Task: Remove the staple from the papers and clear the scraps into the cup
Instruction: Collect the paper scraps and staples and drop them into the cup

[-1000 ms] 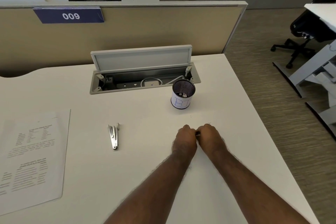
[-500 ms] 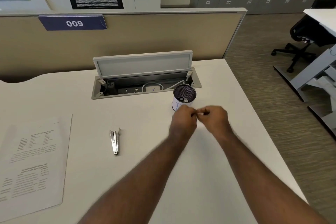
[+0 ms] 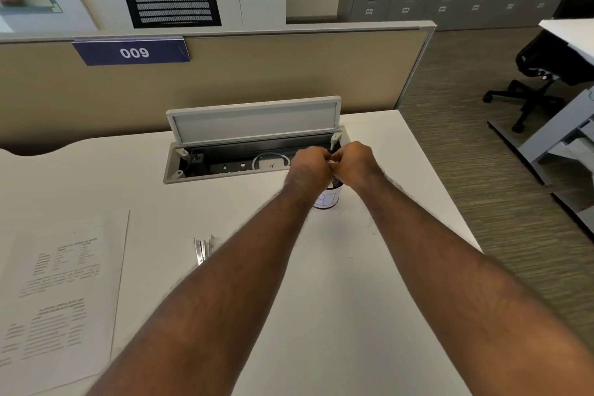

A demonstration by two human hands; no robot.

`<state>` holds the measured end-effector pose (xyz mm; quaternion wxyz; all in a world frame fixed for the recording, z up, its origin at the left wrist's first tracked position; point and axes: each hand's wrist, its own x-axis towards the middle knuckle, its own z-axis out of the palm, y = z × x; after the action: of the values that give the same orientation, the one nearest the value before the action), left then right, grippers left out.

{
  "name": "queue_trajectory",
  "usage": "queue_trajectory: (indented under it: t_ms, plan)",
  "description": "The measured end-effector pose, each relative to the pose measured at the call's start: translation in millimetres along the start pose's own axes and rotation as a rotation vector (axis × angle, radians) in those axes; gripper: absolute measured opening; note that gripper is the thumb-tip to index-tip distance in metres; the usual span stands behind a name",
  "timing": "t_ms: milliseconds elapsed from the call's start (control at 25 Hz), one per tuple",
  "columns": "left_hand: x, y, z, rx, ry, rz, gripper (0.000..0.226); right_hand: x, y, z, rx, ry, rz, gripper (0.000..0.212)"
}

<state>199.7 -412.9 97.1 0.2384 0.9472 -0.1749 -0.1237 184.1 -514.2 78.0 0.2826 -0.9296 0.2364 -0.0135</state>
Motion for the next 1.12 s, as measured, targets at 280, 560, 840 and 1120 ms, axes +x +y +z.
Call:
queue_trajectory:
  t_ms: [280, 560, 840, 1120]
  plan:
    - [-10, -2, 2, -0.041, 0.055, 0.058, 0.028, -1, 7, -1, 0.028, -0.023, -0.037, 0.020]
    - [-24, -15, 11, -0.154, 0.165, 0.089, 0.038, -16, 25, -7, 0.342, 0.066, -0.131, 0.013]
    - [-78, -60, 48, -0.107, 0.422, 0.228, 0.042, -63, 126, 1, 0.123, 0.034, 0.065, 0.021]
    - [-97, -71, 109, 0.083, -0.016, 0.133, 0.049, -92, 158, 32, -0.061, -0.131, 0.088, 0.031]
